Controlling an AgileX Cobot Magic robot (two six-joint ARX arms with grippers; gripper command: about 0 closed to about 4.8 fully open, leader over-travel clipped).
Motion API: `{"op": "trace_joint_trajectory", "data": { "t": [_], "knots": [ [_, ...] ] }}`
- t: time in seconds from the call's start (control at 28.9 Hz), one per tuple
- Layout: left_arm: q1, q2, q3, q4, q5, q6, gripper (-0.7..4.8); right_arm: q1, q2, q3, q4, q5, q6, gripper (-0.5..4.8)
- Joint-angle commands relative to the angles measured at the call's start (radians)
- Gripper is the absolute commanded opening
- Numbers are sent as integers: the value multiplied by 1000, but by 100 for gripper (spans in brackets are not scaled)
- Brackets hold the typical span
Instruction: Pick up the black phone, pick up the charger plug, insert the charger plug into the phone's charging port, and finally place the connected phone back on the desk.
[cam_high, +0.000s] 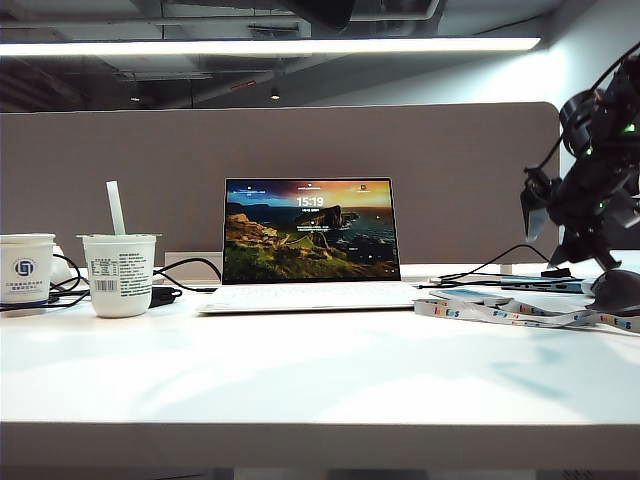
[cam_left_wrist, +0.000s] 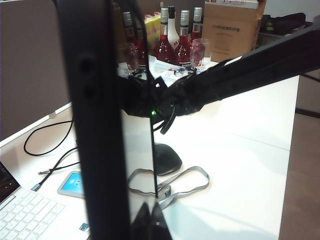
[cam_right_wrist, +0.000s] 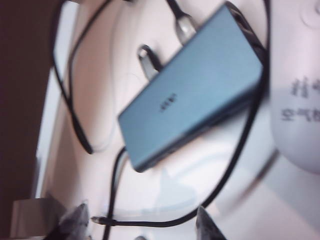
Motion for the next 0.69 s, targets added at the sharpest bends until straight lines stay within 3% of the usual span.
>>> {"op": "trace_joint_trajectory", "data": {
  "t": [0.03, 0.31, 0.52, 0.69],
  "knots": [
    [-2, -10, 8, 43, 6, 1, -7, 0, 13, 4, 29, -7, 6, 273],
    [-2, -10, 8, 43, 6, 1, -7, -1, 35, 14, 109, -20, 6, 273],
    [-1, -10, 8, 43, 1, 2, -7, -8, 33, 62, 122, -131, 0, 273],
    [-1, -9, 8, 44, -5, 2, -7, -14, 30, 178, 43, -164, -150, 272]
  ]
}}
